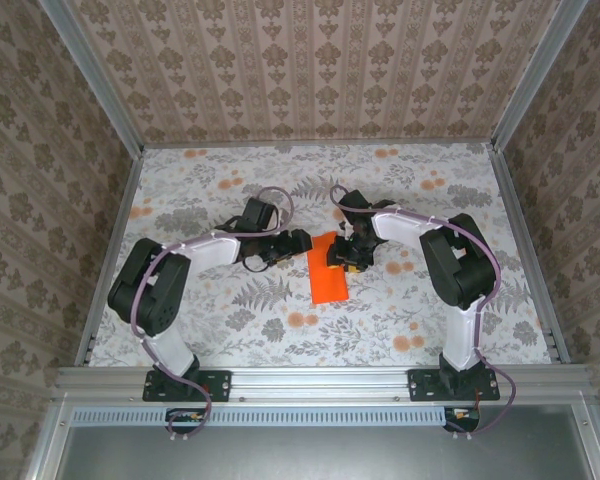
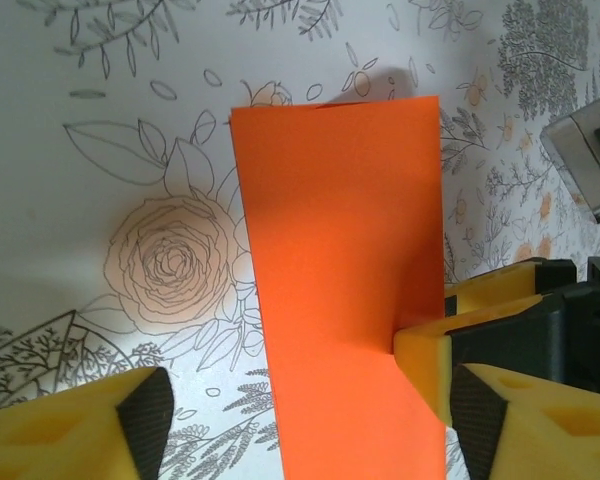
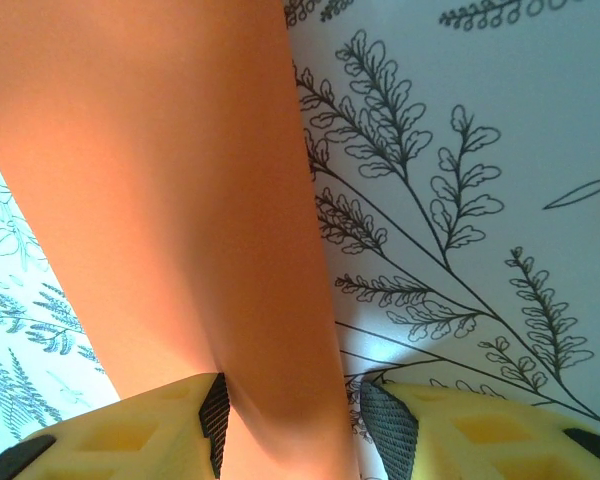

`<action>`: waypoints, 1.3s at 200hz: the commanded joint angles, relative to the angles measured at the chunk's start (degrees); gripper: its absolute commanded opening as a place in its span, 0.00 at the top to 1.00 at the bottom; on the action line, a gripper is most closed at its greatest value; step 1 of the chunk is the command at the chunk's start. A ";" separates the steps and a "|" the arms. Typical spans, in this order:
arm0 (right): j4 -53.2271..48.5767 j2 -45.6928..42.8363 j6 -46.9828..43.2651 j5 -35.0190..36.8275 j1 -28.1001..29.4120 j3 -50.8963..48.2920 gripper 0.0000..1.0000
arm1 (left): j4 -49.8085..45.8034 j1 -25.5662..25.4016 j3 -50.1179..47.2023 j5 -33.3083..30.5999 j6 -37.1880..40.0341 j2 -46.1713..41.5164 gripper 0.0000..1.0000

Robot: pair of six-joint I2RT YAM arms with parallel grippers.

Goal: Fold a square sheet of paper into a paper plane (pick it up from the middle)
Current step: First fold in half a square sheet of paper at the center of the table, then hold the square sheet of paper at the center of the table.

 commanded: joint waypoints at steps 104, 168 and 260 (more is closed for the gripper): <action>0.81 9.33 -1.40 8.79 1.04 -4.06 0.51 | 1.91 -3.28 5.22 4.70 -0.97 6.74 0.69; 0.73 10.21 -0.34 8.89 0.97 -4.04 0.49 | 1.45 -3.50 5.65 4.96 -1.03 7.97 0.70; 0.72 11.16 -0.03 9.42 0.96 -4.01 0.50 | 0.87 -3.68 6.41 5.33 -1.20 10.13 0.79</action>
